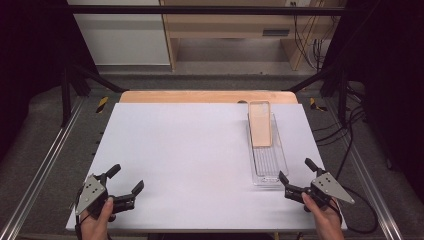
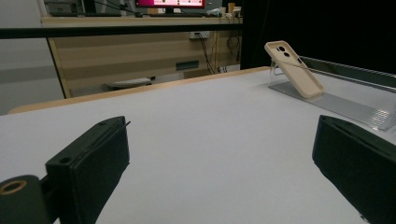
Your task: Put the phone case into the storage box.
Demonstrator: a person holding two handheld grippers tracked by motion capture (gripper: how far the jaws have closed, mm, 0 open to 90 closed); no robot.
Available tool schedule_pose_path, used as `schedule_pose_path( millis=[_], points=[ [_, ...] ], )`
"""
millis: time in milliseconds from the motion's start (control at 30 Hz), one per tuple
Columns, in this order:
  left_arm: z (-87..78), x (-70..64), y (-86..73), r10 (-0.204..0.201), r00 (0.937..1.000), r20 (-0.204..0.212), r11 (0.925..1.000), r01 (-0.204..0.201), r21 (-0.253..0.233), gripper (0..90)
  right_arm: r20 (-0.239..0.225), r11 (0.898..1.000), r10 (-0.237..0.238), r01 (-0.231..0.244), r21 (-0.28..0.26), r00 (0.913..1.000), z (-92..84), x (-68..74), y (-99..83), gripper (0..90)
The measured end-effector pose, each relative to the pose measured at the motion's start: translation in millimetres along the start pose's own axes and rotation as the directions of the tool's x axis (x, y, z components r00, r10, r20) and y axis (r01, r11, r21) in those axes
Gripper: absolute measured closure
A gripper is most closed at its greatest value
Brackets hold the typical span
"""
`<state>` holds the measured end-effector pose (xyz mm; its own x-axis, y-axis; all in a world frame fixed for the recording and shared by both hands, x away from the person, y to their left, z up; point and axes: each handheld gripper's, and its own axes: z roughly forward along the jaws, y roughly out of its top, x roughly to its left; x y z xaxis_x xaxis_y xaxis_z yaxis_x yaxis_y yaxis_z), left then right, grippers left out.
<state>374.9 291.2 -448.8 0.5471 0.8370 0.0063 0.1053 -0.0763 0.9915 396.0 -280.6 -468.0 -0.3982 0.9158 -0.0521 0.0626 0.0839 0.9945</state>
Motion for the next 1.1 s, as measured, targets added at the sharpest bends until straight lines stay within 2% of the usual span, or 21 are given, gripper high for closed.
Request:
schedule_pose_path(
  millis=[233, 700, 1100],
  points=[
    [0.0, -0.3, 0.1, 0.0, 1.0, 0.001, 1.0, 0.0, -0.003, 3.5, -0.013, 1.0, 0.0, 0.0, -0.007, 0.9999, 0.8, 2.4, -0.1, 2.2],
    [1.0, -3.0, 0.9, 0.004, 0.9999, 0.017, 0.9999, -0.004, -0.01, 3.5, -0.068, 1.0, -0.008, 0.007, -0.013, 0.9976, 8.5, 9.6, 0.4, 2.2],
    [1.5, -3.5, 1.3, 0.0, 0.9998, 0.021, 0.9999, 0.001, -0.014, 3.5, -0.075, 0.999, 0.038, -0.037, 0.006, 0.9965, 18.5, 5.5, 5.2, 2.4]
  ],
)
